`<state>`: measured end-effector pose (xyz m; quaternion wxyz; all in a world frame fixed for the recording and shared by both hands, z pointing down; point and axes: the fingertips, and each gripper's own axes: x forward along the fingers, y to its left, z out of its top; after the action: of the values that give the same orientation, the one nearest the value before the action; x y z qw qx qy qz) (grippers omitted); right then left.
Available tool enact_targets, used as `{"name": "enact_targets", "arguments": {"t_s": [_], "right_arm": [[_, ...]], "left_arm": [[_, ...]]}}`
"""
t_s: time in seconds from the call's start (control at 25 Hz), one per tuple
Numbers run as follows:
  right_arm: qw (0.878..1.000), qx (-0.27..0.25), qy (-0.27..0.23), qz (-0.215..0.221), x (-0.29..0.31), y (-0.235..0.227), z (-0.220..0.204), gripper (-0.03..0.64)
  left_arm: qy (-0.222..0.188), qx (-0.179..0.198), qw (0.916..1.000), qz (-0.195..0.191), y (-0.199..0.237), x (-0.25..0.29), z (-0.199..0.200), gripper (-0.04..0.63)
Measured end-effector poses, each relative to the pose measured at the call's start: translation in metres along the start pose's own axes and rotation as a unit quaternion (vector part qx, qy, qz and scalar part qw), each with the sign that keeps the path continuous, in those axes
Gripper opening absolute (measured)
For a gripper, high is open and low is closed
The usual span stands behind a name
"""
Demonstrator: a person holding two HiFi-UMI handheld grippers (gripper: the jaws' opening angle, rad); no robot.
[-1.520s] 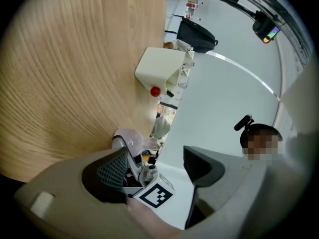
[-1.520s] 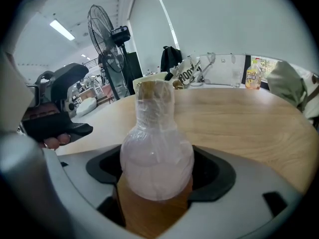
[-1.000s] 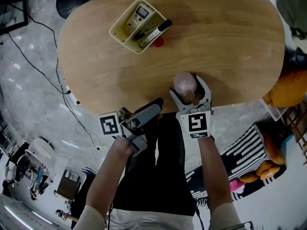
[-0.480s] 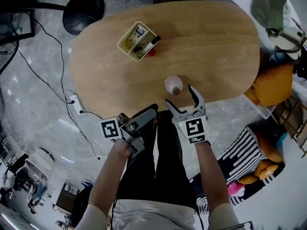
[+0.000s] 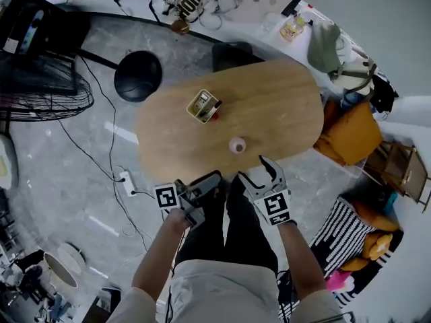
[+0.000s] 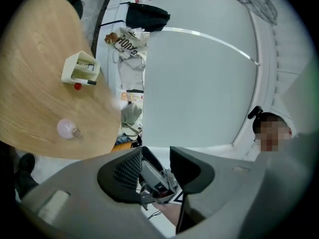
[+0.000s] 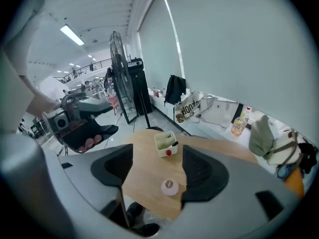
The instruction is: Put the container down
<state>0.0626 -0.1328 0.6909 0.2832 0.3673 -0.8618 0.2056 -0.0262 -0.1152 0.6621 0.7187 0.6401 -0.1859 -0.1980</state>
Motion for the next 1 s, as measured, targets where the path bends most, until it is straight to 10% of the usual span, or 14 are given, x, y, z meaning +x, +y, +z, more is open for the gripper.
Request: {"name": "enact_targets", "arguments": {"t_s": [0.2,0.52,0.8,1.0], "right_arm": [[0.999,0.013,-0.018,-0.026,-0.053,0.021,0.037,0.25],[0.998,0.02,-0.033,-0.059,-0.141,0.06,0.08,0.179],[0.997,0.005,-0.066,-0.048,-0.203,0.075,0.109,0.109],[0.995,-0.016,-0.091,-0.021,-0.247,0.081,0.117,0.069]], "left_arm": [[0.038,0.104,0.9931,0.041,-0.057,-0.016,-0.016,0.129],[0.072,0.263,0.9556,0.112,-0.128,-0.044,-0.059,0.069],[0.036,0.319,0.9386,0.126,-0.166,-0.049,-0.091,0.047],[-0.001,0.395,0.9061,0.152,-0.2,-0.042,-0.12,0.035]]}}
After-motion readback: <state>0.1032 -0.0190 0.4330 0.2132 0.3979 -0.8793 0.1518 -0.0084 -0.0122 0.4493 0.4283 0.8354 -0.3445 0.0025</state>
